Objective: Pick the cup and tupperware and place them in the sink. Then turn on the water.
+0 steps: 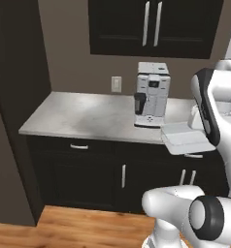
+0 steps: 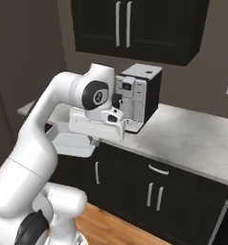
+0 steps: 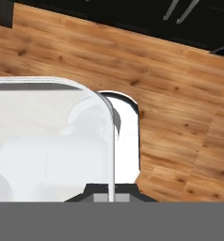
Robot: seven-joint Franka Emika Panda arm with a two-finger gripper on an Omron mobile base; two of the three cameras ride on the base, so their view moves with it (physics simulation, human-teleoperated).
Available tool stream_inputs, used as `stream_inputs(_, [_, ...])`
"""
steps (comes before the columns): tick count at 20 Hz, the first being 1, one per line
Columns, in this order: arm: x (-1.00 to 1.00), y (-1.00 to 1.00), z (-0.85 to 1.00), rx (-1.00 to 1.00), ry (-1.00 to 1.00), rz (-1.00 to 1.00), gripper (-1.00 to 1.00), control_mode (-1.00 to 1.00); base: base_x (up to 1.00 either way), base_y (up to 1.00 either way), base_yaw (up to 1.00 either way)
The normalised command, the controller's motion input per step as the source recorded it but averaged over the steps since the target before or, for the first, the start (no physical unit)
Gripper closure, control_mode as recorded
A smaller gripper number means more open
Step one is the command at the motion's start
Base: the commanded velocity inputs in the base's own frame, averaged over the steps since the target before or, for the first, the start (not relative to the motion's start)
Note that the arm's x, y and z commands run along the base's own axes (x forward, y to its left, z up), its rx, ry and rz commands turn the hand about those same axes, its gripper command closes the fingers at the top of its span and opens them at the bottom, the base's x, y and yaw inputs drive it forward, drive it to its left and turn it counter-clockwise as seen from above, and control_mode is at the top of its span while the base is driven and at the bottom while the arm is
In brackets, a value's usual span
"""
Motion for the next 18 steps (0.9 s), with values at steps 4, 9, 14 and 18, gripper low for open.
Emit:
stream_inputs(4, [0.00, 0.00, 0.00, 0.00, 0.00, 0.00, 1.00, 1.00, 0.44, -0.95, -0.25])
stream_inputs(9, [0.00, 0.00, 0.00, 0.00, 0.00, 0.00, 1.00, 1.00, 0.18, -1.00, -0.44])
stream_inputs(14, [0.00, 0.00, 0.00, 0.00, 0.00, 0.00, 1.00, 1.00, 0.20, -1.00, -0.35])
stream_inputs(18, [0.00, 0.00, 0.00, 0.00, 0.00, 0.00, 1.00, 1.00, 0.02, -1.00, -0.11])
